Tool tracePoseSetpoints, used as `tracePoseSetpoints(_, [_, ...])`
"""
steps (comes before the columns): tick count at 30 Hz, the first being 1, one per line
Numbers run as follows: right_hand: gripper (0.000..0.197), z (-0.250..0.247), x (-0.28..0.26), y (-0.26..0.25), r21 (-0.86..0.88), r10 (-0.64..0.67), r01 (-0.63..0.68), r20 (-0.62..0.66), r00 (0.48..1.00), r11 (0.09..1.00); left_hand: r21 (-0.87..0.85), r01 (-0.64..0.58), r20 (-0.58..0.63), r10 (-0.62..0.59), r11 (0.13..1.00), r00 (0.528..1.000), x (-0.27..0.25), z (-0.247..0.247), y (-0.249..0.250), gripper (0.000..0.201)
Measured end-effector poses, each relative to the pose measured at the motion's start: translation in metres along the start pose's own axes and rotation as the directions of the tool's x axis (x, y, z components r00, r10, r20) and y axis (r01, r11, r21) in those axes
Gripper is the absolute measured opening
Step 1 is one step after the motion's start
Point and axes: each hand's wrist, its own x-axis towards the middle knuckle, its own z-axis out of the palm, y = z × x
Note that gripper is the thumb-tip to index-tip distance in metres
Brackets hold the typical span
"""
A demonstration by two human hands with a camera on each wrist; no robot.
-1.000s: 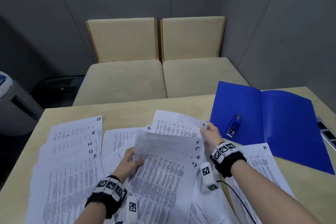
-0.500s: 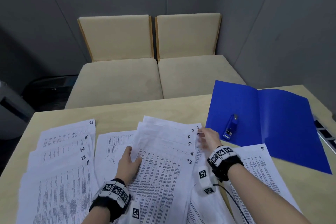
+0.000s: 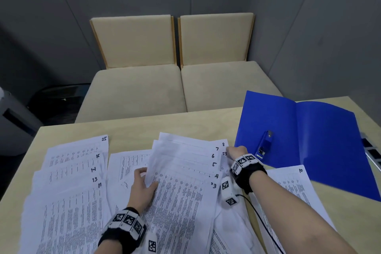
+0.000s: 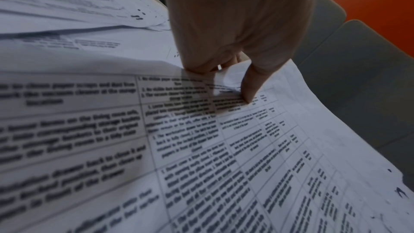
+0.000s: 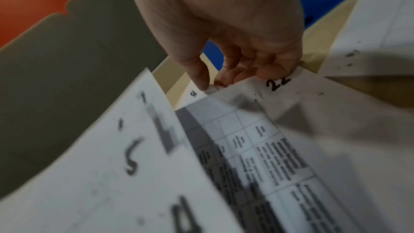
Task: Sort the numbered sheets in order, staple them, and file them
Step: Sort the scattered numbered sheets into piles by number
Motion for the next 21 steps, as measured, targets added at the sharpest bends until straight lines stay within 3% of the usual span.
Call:
tracePoseSetpoints(3, [0.019,-0.003,-0.005,-0.004,0.005,0.006,-0.006,0.054,0.999,1.000,0.030,-0.015,-0.005,0.015,0.999,1.000,-0.001,-0.001,0.002,0.035])
tracePoseSetpoints(6, [0.007,-0.007,-0.009,-0.007,-0.042,-0.114,0.116,0.049,0.992,0.992,0.037,-0.064,-0.011,0.064,0.997,0.998,-0.005,0.000,0.005,0.027])
tracePoseSetpoints(9, [0.015,-0.011,-0.015,-0.005,0.000,-0.225,0.225,0.006,0.974,0.974,0.021,-0.083,-0.055,0.084,0.996,0.995,-0.010,0.001,0.010,0.010])
tracePoseSetpoints(13, [0.008,-0.020,-0.023,0.000,0.160,-0.353,0.363,-0.089,0.932,0.918,0.058,-0.128,-0.099,0.133,0.990,0.986,-0.007,-0.001,0.004,0.016])
tracePoseSetpoints(17, [0.004,-0.039,-0.046,-0.008,0.525,-0.426,0.468,-0.208,0.881,0.711,-0.007,-0.126,-0.025,0.126,0.992,0.992,-0.004,-0.003,-0.003,0.017])
tracePoseSetpoints(19, [0.007,-0.054,-0.053,-0.018,0.630,-0.433,0.503,-0.278,0.857,0.591,-0.072,-0.112,0.014,0.113,0.991,0.993,-0.004,-0.007,-0.004,0.043])
tracePoseSetpoints(21, [0.016,-0.073,-0.056,-0.033,0.746,-0.407,0.497,-0.327,0.853,0.443,-0.143,-0.115,0.027,0.120,0.983,0.992,-0.010,-0.012,0.002,0.050])
